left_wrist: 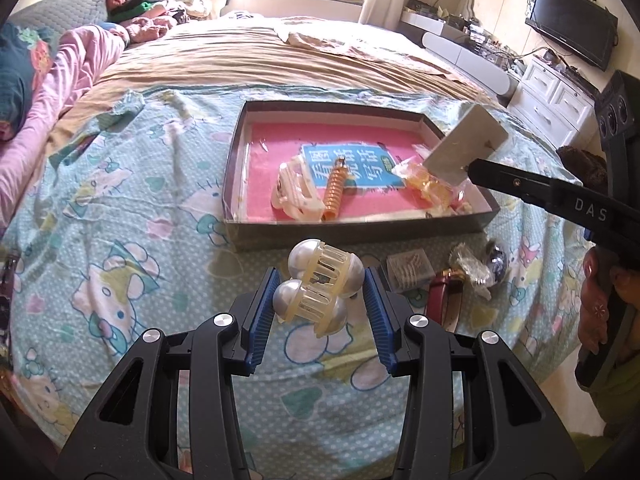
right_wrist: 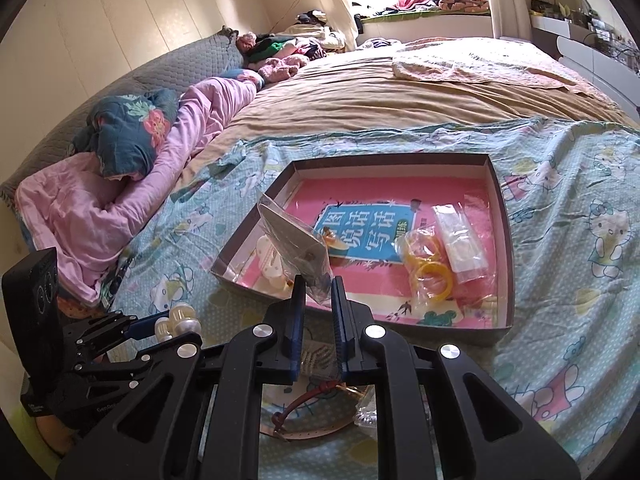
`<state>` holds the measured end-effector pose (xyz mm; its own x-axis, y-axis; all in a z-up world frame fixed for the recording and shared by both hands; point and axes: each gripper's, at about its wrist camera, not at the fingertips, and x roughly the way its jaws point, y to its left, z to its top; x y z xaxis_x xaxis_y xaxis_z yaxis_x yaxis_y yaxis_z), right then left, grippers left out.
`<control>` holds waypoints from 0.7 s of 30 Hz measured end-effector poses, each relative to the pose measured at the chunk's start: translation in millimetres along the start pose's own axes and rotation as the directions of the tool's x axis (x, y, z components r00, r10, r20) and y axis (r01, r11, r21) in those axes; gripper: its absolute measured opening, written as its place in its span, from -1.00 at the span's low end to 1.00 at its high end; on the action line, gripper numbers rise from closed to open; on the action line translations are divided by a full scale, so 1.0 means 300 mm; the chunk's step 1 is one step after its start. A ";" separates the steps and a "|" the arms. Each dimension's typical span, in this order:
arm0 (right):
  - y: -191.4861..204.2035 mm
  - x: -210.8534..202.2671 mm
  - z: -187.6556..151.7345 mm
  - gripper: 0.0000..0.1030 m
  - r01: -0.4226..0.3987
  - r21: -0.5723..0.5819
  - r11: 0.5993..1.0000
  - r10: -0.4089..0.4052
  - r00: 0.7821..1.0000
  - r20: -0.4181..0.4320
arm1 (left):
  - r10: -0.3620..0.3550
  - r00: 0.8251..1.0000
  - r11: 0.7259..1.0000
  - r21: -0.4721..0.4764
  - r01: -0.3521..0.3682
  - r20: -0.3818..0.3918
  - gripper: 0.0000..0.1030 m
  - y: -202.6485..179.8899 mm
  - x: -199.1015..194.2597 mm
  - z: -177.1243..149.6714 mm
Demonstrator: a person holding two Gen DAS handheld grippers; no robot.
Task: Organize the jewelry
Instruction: 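Carry pearl clip into box with left tool while right tool drops card packet there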
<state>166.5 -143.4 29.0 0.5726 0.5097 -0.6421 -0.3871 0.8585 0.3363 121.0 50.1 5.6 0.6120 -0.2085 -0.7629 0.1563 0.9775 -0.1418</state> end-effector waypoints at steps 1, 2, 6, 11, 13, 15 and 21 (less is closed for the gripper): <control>-0.004 -0.001 0.004 -0.76 0.000 0.001 1.000 0.000 1.000 0.004 | 0.003 1.000 1.000 0.002 -0.003 0.003 -0.32 -0.001 -0.001 0.010; -0.008 -0.001 0.008 -0.76 0.000 0.002 1.000 0.000 1.000 0.008 | 0.006 1.000 1.000 0.005 -0.006 0.005 -0.32 -0.003 -0.002 0.018; -0.025 -0.004 0.026 -0.76 0.000 0.008 1.000 0.000 1.000 0.022 | 0.015 1.000 1.000 0.021 -0.016 0.015 -0.32 -0.011 0.001 0.064; -0.052 -0.008 0.046 -0.76 0.001 0.017 1.000 -0.002 0.999 0.040 | 0.027 0.999 0.999 0.038 -0.028 0.029 -0.32 -0.025 0.007 0.123; -0.064 -0.008 0.053 -0.77 0.002 0.020 1.000 -0.003 0.999 0.045 | 0.027 0.999 0.999 0.043 -0.029 0.034 -0.32 -0.031 0.012 0.149; -0.074 -0.008 0.058 -0.77 0.002 0.026 1.000 -0.004 0.999 0.048 | 0.029 0.999 0.998 0.052 -0.031 0.036 -0.32 -0.036 0.020 0.173; -0.112 -0.012 0.087 -0.77 0.008 0.037 0.999 -0.010 0.998 0.069 | 0.032 0.999 0.997 0.069 -0.035 0.044 -0.32 -0.056 0.040 0.226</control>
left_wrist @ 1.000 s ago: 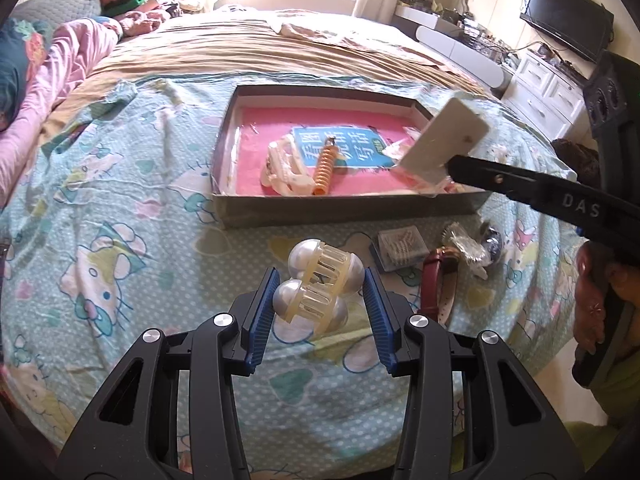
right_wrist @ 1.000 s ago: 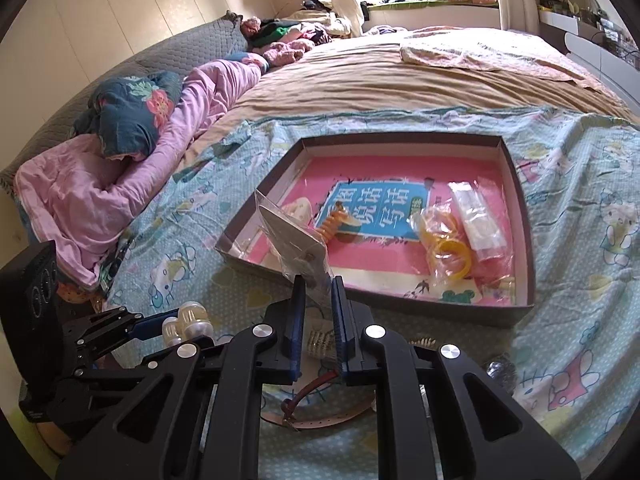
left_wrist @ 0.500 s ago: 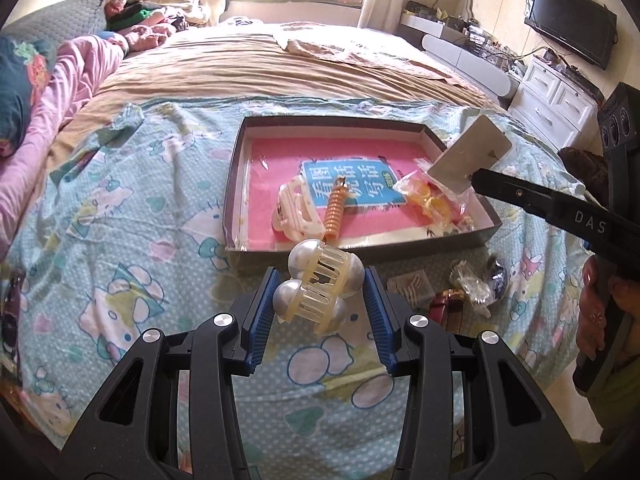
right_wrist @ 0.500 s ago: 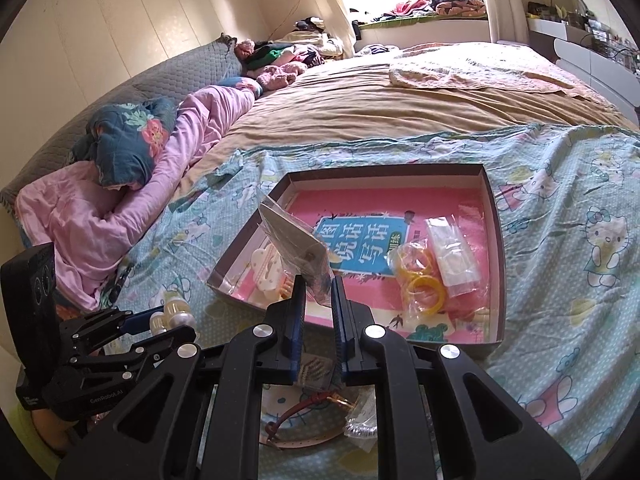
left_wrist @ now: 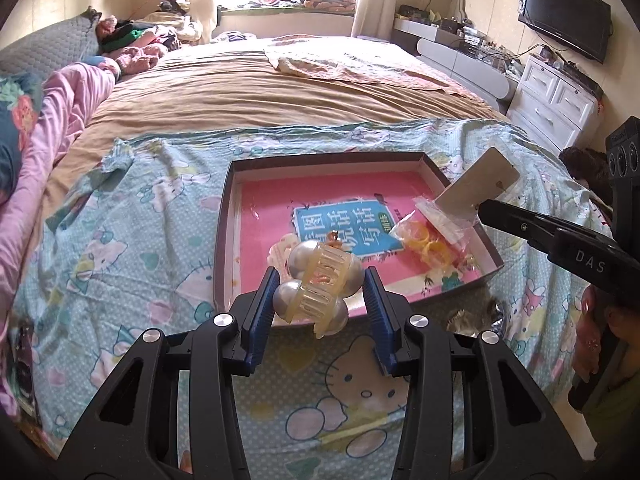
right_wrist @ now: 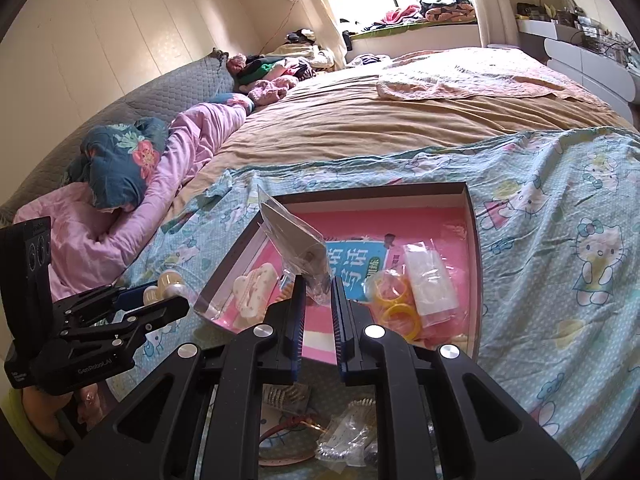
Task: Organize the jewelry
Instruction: 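Carry pearl clip into box with left tool while right tool drops card packet there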
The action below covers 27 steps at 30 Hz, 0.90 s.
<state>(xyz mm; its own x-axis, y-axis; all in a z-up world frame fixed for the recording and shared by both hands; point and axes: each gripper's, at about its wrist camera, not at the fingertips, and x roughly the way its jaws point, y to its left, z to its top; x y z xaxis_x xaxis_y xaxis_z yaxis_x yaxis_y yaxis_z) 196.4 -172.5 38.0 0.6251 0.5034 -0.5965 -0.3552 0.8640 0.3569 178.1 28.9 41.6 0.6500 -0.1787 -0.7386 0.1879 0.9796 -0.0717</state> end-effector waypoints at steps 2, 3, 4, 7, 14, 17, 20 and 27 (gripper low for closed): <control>-0.012 -0.002 0.009 -0.77 0.002 0.004 1.000 -0.002 1.000 0.008 | 0.001 1.000 1.000 0.003 -0.001 0.001 -0.32 -0.008 0.008 0.013; -0.018 -0.002 0.014 -0.77 0.004 0.006 1.000 -0.004 1.000 0.013 | 0.001 1.000 1.000 0.005 -0.001 0.002 -0.32 -0.011 0.012 0.018; -0.022 -0.004 0.018 -0.77 0.005 0.007 1.000 -0.005 1.000 0.016 | 0.001 1.000 1.000 0.006 -0.001 0.002 -0.32 -0.013 0.016 0.024; -0.044 -0.006 0.031 -0.77 0.011 0.017 1.000 -0.012 1.000 0.027 | 0.001 1.000 1.000 0.009 -0.001 0.006 -0.32 -0.020 0.027 0.044; -0.089 0.003 0.053 -0.77 0.026 0.033 0.999 -0.027 0.999 0.034 | 0.006 1.000 1.000 0.021 -0.006 0.001 -0.32 -0.033 0.063 0.080; -0.109 0.015 0.055 -0.77 0.033 0.041 0.999 -0.034 0.999 0.025 | 0.002 1.000 1.000 0.020 -0.001 -0.012 -0.32 -0.036 0.094 0.086; -0.125 0.026 0.055 -0.77 0.035 0.049 0.998 -0.036 0.999 0.019 | -0.008 1.000 1.000 0.021 0.008 -0.027 -0.32 -0.046 0.127 0.084; -0.166 0.057 0.045 -0.77 0.059 0.068 0.996 -0.059 0.998 -0.001 | -0.030 0.997 0.999 0.037 0.033 -0.065 -0.32 -0.088 0.195 0.072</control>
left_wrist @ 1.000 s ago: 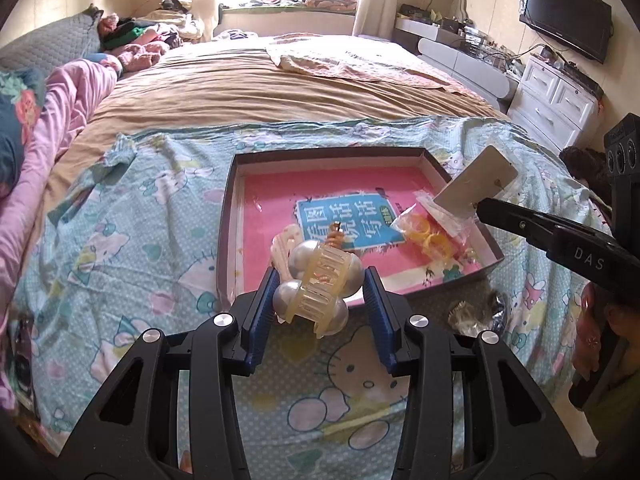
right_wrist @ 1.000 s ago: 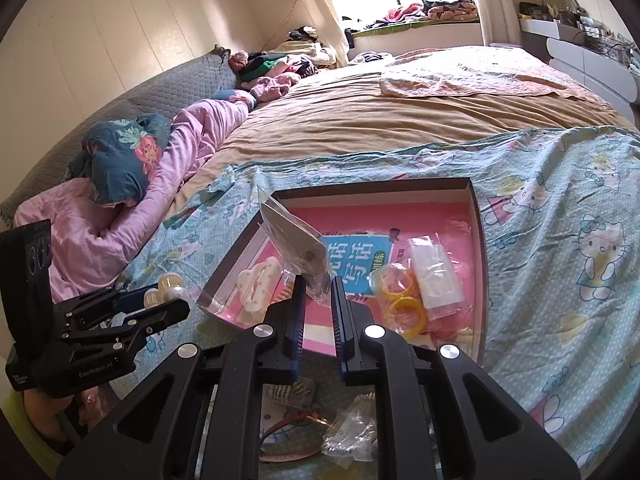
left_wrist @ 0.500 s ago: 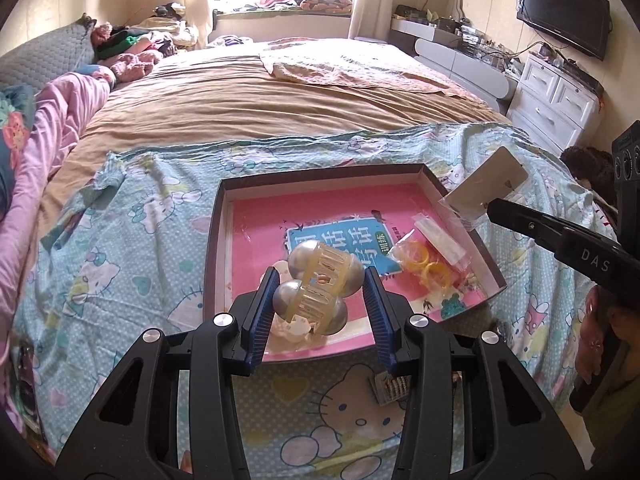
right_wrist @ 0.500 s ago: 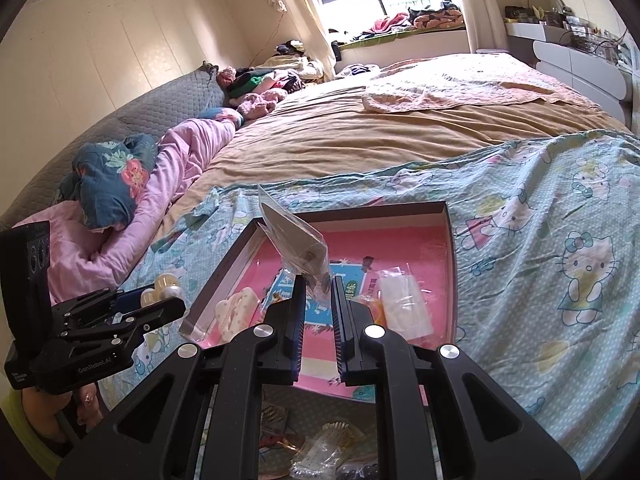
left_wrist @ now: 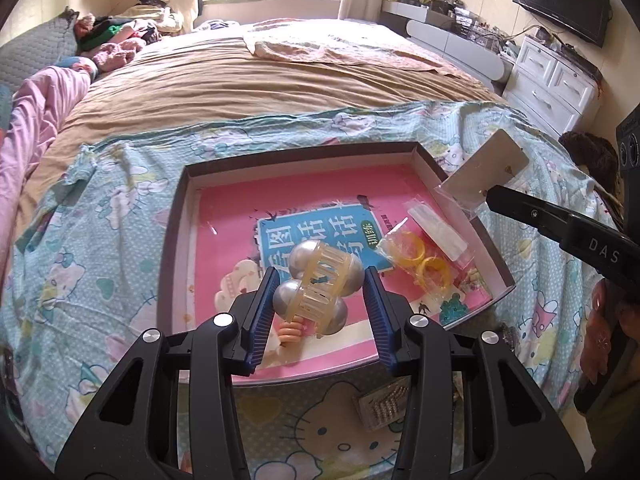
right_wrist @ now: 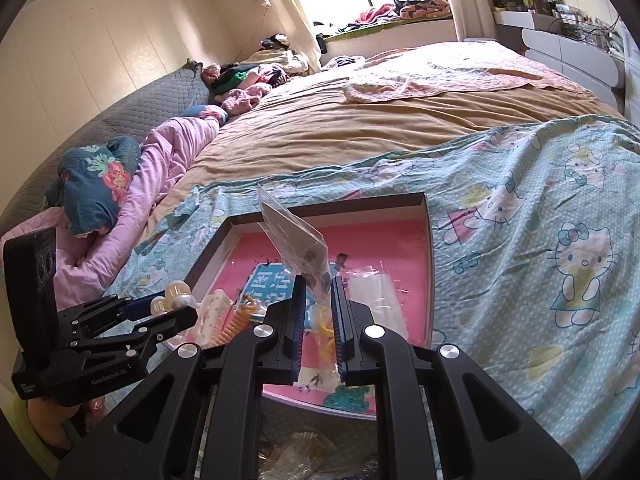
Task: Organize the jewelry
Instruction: 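Carry pearl clip into box with left tool while right tool drops card packet there, then withdraw both open tools from the box toward the watch and black bag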
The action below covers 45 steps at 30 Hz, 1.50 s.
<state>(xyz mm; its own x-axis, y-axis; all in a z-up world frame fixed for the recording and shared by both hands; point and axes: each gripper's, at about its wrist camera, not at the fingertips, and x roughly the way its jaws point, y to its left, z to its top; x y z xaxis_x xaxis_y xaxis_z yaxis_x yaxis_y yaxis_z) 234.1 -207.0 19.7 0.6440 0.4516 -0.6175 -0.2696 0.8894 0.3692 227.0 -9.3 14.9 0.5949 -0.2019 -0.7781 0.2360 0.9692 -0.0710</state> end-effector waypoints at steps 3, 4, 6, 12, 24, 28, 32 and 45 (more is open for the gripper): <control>-0.018 0.015 0.000 -0.77 0.007 0.010 1.000 -0.007 1.000 -0.014 | -0.008 1.000 1.000 0.008 0.009 -0.015 -0.32 -0.011 0.026 -0.004; -0.021 0.019 0.000 -0.77 0.007 0.011 1.000 -0.007 1.000 -0.019 | -0.011 1.000 1.000 0.008 0.011 -0.019 -0.32 -0.011 0.033 -0.004; -0.023 0.031 0.000 -0.77 0.000 0.009 1.000 0.000 0.999 -0.035 | -0.016 0.999 1.000 0.009 0.016 -0.028 -0.32 -0.019 0.049 -0.006; -0.006 0.077 -0.016 -0.77 -0.023 -0.004 1.000 0.022 0.995 -0.097 | -0.017 0.999 1.000 0.011 0.017 -0.052 -0.32 -0.017 0.081 -0.020; -0.010 0.137 -0.050 -0.76 -0.019 0.023 1.000 0.023 0.984 -0.178 | -0.016 0.996 1.000 0.007 0.017 -0.084 -0.32 -0.004 0.112 -0.037; -0.027 0.139 -0.055 -0.72 -0.008 0.044 0.999 0.017 0.981 -0.192 | -0.016 0.996 1.000 0.005 0.017 -0.089 -0.32 -0.002 0.119 -0.045; -0.035 0.134 -0.054 -0.68 -0.004 0.062 0.998 0.016 0.980 -0.197 | -0.018 0.997 1.000 0.000 0.018 -0.082 -0.32 0.001 0.112 -0.040; -0.042 0.014 -0.038 -0.04 0.033 0.060 0.998 -0.027 0.994 -0.106 | -0.002 0.999 1.000 -0.015 0.001 -0.053 -0.24 0.013 0.057 -0.042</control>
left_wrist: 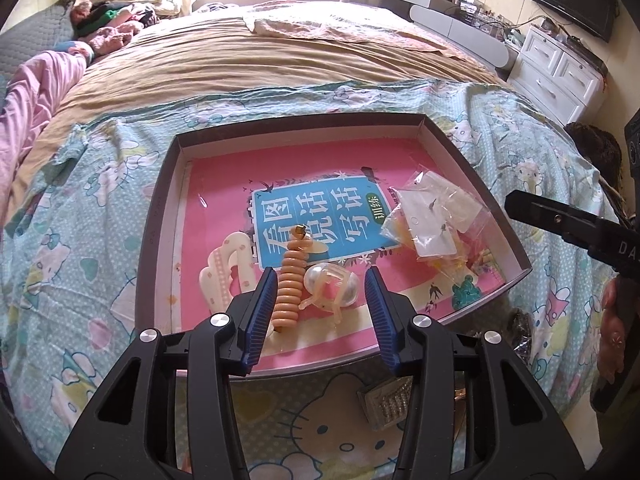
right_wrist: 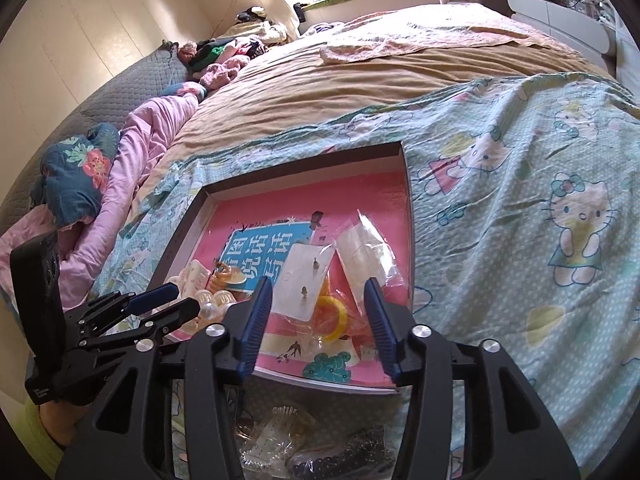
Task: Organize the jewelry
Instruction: 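Withdraw both open tools from the box toward the watch and black bag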
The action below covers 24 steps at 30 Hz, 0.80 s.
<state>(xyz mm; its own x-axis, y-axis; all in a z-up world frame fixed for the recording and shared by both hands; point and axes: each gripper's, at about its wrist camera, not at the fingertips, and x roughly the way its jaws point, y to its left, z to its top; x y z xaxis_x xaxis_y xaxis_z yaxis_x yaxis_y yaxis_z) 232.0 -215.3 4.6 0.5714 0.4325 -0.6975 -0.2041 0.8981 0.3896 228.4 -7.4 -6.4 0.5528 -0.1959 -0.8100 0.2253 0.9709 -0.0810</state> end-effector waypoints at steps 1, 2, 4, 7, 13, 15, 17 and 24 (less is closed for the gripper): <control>-0.001 -0.009 0.000 -0.02 0.001 -0.001 1.000 -0.001 1.000 0.006 | 0.001 1.000 1.000 -0.004 -0.001 0.006 -0.19 0.002 -0.010 -0.001; 0.000 -0.019 -0.001 0.06 0.003 -0.002 1.000 -0.003 1.000 0.013 | 0.003 1.000 1.000 -0.006 -0.003 0.010 -0.16 0.003 -0.018 -0.002; 0.003 -0.041 -0.001 0.16 0.009 -0.001 1.000 -0.009 0.999 0.034 | 0.007 1.000 1.000 -0.012 -0.007 0.019 -0.10 0.007 -0.035 -0.002; 0.006 -0.066 0.001 0.33 0.013 0.001 1.000 -0.013 0.999 0.052 | 0.019 0.999 1.000 -0.020 -0.018 0.035 0.08 0.012 -0.063 -0.004; 0.015 -0.116 0.003 0.43 0.016 0.001 1.000 -0.016 0.996 0.085 | 0.043 0.997 0.998 -0.040 -0.040 0.070 0.42 0.025 -0.126 -0.011; 0.022 -0.122 0.004 0.43 0.016 -0.001 1.000 -0.016 0.996 0.091 | 0.048 0.996 0.998 -0.043 -0.045 0.080 0.48 0.027 -0.148 -0.015; 0.029 -0.133 0.004 0.43 0.016 -0.006 1.000 -0.015 0.995 0.096 | 0.053 0.995 0.998 -0.047 -0.049 0.087 0.53 0.030 -0.167 -0.018; 0.065 -0.178 -0.004 0.67 0.023 -0.026 0.999 -0.020 0.992 0.126 | 0.067 0.990 0.997 -0.054 -0.060 0.124 0.74 0.034 -0.233 -0.029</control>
<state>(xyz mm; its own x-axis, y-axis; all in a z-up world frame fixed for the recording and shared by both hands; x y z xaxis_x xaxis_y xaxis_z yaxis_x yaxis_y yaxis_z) 196.4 -220.7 48.7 0.6709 0.4011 -0.6237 -0.2113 0.9096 0.3576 185.1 17.5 44.5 0.6622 -0.1462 -0.7349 0.1476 0.9870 -0.0634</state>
